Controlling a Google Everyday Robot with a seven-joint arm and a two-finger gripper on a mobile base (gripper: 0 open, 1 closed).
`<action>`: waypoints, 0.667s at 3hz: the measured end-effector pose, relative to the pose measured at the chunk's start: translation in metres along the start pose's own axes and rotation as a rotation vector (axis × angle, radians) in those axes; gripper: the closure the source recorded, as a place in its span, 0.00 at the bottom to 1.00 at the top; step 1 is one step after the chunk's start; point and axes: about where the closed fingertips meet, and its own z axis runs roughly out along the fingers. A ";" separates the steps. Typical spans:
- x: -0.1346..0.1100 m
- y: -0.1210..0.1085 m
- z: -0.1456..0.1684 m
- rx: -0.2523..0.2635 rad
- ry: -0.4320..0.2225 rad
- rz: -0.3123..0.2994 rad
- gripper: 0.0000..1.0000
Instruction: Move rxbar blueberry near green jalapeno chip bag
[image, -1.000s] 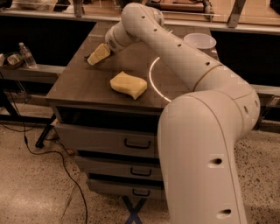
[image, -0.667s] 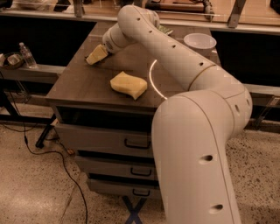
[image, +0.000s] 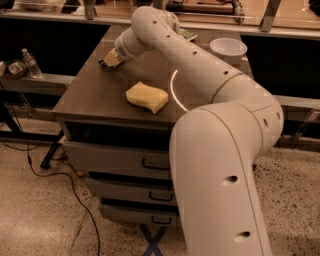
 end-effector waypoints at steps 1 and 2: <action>0.001 -0.001 -0.011 0.018 0.004 -0.004 0.87; -0.005 -0.010 -0.040 0.076 -0.007 -0.039 1.00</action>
Offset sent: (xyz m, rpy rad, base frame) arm -0.0249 -0.0559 0.0688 -0.0643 -0.1630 -0.0728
